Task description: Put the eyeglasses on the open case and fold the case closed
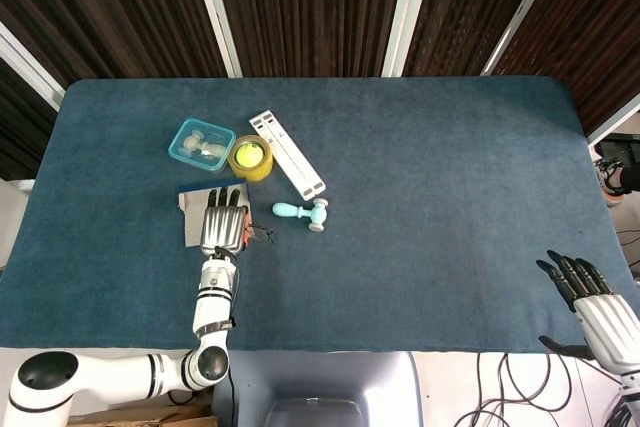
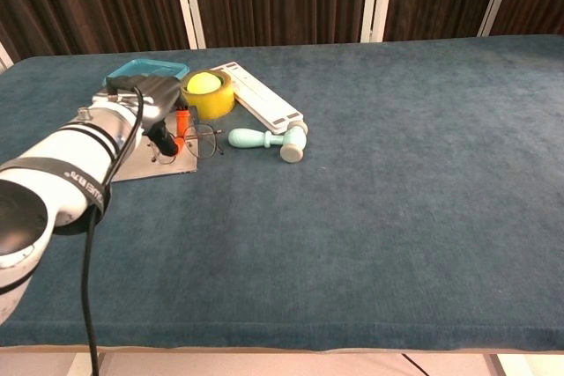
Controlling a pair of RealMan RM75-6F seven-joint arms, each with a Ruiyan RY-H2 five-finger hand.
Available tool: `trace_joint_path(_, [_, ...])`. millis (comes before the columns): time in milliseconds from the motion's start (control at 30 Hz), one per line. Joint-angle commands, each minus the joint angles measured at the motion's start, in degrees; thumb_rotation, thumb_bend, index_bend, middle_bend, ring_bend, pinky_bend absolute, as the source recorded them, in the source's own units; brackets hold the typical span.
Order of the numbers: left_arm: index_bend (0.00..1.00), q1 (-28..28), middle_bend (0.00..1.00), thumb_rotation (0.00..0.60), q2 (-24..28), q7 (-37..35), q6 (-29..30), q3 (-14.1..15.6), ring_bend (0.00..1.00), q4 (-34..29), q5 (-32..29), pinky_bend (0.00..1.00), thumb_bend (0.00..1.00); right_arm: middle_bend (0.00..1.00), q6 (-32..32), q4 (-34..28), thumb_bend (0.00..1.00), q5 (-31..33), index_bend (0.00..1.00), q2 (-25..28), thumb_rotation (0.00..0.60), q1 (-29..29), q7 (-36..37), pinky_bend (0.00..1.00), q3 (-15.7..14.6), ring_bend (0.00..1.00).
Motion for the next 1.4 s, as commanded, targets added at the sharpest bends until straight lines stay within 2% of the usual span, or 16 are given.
trace_joint_path(33, [0.65,-1.5,0.14,0.6,0.6,-0.3,-2.7,-3.2,0.07,5.7,-2.6,0.11,0.5,0.0,-0.1,0.0,0.25,0.3,0.0,-0.1,0.6,0.0,-0.3,0.0,0.1,0.0])
trace_joint_path(300, [0.64,-3.3,0.14,0.6,1.1,-0.6,-7.1,-6.1,0.07,14.5,-7.7,0.11,0.48,0.0,-1.3,-0.3,0.25,1.8,0.0,-0.5,0.6,0.3,-1.8,0.0,0.6,0.0])
trace_joint_path(467, [0.65,-4.2,0.15,0.6,0.2,-0.7,-10.5,-6.4,0.07,20.5,-10.2,0.11,0.48,0.0,-1.4,-0.5,0.25,2.4,0.0,-0.6,0.6,0.2,-2.2,0.0,0.9,0.0])
trace_joint_path(867, [0.64,-5.4,0.14,0.6,-1.8,-1.8,-13.0,-6.0,0.07,25.2,-11.0,0.11,0.45,0.0,-1.4,-0.5,0.25,2.7,0.0,-0.5,0.6,0.1,-2.1,0.0,1.1,0.0])
trace_joint_path(1400, [0.42,-6.8,0.12,0.6,-5.1,-4.4,-14.9,-5.5,0.07,32.6,-8.5,0.11,0.44,0.0,-1.2,-0.5,0.25,2.9,0.0,-0.1,0.6,-0.1,-1.3,0.0,1.2,0.0])
